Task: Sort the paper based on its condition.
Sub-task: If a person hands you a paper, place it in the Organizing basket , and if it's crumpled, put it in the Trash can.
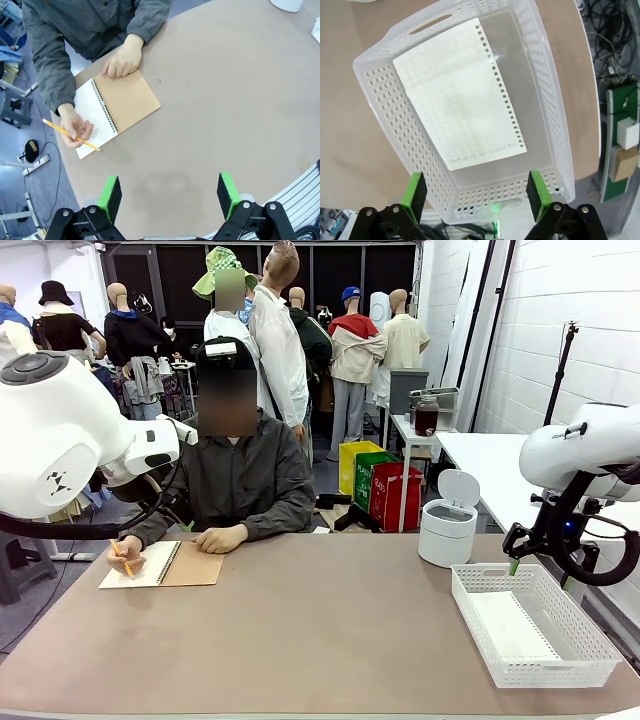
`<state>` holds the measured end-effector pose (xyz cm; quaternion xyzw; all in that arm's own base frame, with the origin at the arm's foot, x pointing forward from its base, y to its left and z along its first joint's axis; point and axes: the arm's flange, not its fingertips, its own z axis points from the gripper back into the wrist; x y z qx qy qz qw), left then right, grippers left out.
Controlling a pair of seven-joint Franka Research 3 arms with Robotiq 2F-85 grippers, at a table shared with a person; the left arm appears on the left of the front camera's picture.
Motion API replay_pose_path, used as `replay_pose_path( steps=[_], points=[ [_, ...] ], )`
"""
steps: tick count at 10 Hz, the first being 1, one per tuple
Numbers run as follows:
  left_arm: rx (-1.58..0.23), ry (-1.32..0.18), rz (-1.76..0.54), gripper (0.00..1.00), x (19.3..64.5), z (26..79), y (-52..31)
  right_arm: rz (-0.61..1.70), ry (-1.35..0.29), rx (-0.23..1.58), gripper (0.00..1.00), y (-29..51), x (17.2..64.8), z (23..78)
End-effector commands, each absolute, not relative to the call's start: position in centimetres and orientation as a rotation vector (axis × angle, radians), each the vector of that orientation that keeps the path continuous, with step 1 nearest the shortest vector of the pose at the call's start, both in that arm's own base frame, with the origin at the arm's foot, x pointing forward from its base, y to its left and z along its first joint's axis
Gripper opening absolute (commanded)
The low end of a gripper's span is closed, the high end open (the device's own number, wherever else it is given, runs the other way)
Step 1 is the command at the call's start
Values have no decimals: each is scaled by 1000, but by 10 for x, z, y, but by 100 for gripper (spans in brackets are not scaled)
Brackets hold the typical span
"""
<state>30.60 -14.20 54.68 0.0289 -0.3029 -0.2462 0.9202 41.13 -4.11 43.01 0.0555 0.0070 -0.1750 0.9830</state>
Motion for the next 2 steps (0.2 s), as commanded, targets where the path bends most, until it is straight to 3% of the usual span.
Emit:
replay_pose_path(
  steps=[1,2],
  points=[
    [66,-620,-517,100,306,547,-141,-354,18,112,100,-43,411,428],
    [66,-620,-517,100,306,547,-141,-354,18,112,100,-43,411,428]
  ],
)
